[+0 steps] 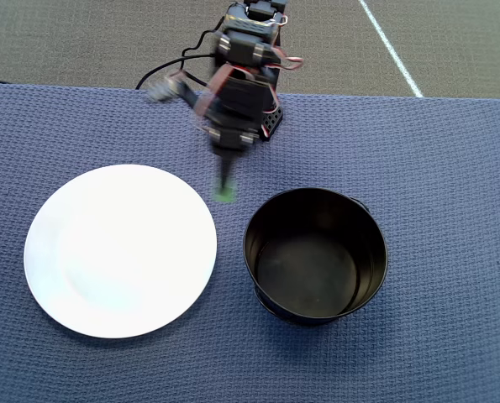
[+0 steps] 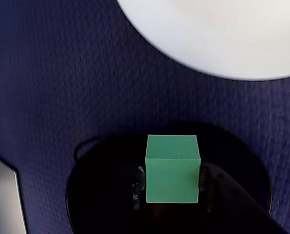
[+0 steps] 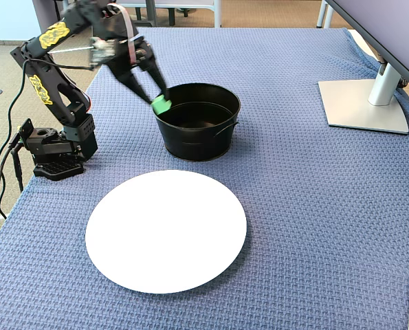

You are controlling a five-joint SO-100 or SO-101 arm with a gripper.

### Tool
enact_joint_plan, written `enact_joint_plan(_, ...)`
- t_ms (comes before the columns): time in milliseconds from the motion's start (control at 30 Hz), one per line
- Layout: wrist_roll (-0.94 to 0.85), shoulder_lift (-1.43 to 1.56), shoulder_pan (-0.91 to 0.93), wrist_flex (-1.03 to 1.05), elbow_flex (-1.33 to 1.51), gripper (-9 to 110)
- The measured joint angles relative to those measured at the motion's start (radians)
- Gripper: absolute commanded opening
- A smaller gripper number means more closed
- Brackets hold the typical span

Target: Pick up the green cubes from the white plate and place them in the black recipient

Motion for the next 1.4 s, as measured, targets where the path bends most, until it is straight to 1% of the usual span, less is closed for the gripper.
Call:
enact_joint_plan(100,0.074,-0.037,-0.13,-0.086,0.067,0)
enact_joint_plan(233,0.11,-0.146,-0.207,-0.21,0.101,1)
enact_joint_plan(267,0.114,-0.163,-0.218,-0.227,0.103,11)
enact_joint_plan(300,0.115,-0.172,-0.23,-0.236,0.103,24)
enact_joint_plan(333,0.118,-0.175,-0.241,-0.241,0.103,33)
enact_joint_plan(433,0.103,-0.175,-0.282,-0.241,0.103,36)
enact_joint_plan(500,0.101,-0.175,-0.29,-0.241,0.103,35)
enact_joint_plan(533,0.101,-0.17,-0.29,-0.241,0.103,30)
enact_joint_plan(567,0.101,-0.164,-0.284,-0.236,0.103,23)
enact_joint_plan(600,0.101,-0.152,-0.279,-0.229,0.103,13)
enact_joint_plan(667,0.101,-0.114,-0.276,-0.215,0.103,0)
enact_joint_plan(767,0.104,-0.011,-0.245,-0.192,0.11,0)
enact_joint_plan(833,0.117,0.094,-0.187,-0.181,0.158,0)
enact_joint_plan(1033,0.132,0.492,-0.028,-0.149,0.407,0)
enact_joint_plan(1133,0.127,0.703,-0.023,-0.098,0.523,0)
enact_joint_plan(1233,0.127,0.851,-0.032,-0.046,0.603,0)
enact_joint_plan(1400,0.132,0.954,-0.009,-0.012,0.69,0)
